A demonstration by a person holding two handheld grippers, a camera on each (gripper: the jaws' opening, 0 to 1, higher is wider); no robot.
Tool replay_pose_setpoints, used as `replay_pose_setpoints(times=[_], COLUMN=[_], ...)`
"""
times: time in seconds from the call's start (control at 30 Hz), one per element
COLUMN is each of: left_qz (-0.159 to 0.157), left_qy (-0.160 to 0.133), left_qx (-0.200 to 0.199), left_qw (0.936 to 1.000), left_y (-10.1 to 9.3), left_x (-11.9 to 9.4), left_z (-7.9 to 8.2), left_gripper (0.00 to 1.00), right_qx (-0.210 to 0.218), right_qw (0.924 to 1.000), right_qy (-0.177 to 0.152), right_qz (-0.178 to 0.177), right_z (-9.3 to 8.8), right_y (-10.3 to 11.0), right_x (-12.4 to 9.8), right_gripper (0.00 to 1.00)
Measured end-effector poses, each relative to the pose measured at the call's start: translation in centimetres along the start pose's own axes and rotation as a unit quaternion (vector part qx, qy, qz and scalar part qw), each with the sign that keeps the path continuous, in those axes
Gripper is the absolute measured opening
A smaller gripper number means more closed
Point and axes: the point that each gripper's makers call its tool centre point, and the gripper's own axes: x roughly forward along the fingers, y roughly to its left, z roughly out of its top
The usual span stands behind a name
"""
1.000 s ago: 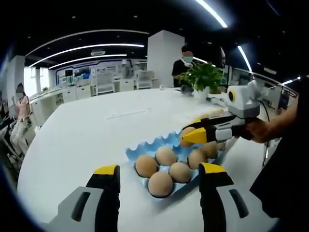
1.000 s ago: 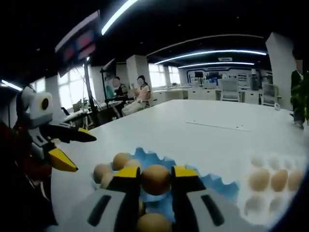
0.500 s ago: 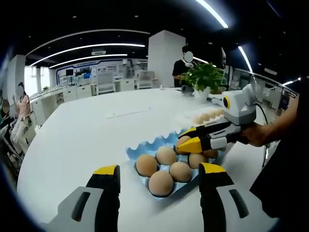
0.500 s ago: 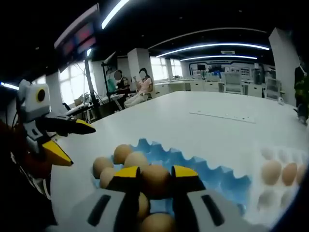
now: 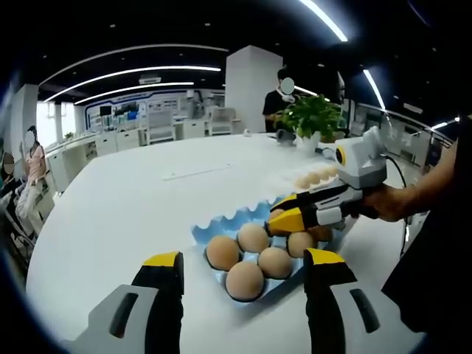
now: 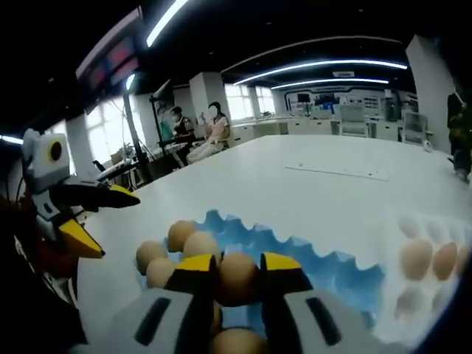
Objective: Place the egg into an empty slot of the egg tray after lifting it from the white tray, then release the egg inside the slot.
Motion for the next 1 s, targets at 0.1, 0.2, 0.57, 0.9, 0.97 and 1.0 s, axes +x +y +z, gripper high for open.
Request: replay_pose_setpoints(times=[0.1, 0.2, 0.57, 0.9, 0.97, 1.0], left_qz=[0.0, 0.0, -0.004, -0.006, -0.004, -0.005], left_qy=[-0.001, 0.0, -0.005, -0.007, -0.007, -0.006], left_qx=[0.0, 0.002, 0.007, 0.007, 0.009, 0.009], left_qw=[1.0, 1.0, 1.0, 0.9999, 0.9999, 0.9999], left_y=[0.0, 0.0, -0.4, -0.5, -0.4, -0.4], left_x=[0.0, 0.0, 0.0, 0.2, 0.2, 0.2], left_z=[0.1, 0.1, 0.5, 0.5, 0.6, 0.6], left_gripper=[0.66, 0.66, 0.66, 0.66, 0.66, 0.66], right_qx=[-0.007, -0.008, -0.002, 0.036, 0.046, 0.055], right_qw=[1.0, 0.9999, 0.9959, 0.9598, 0.9442, 0.937], right_qy=[0.001, 0.0, -0.054, -0.068, -0.079, -0.081], right_qz=[0.002, 0.006, -0.072, -0.27, -0.316, -0.335], right_z=[0.0, 0.0, 1.7, 0.2, 0.0, -0.2], right_y=[0.1, 0.2, -4.5, -16.3, -18.7, -19.6], right_x=[-0.1, 0.0, -4.9, -14.4, -16.9, -17.9], right_gripper=[0.22, 0.23, 0.24, 0.25, 0.25, 0.25])
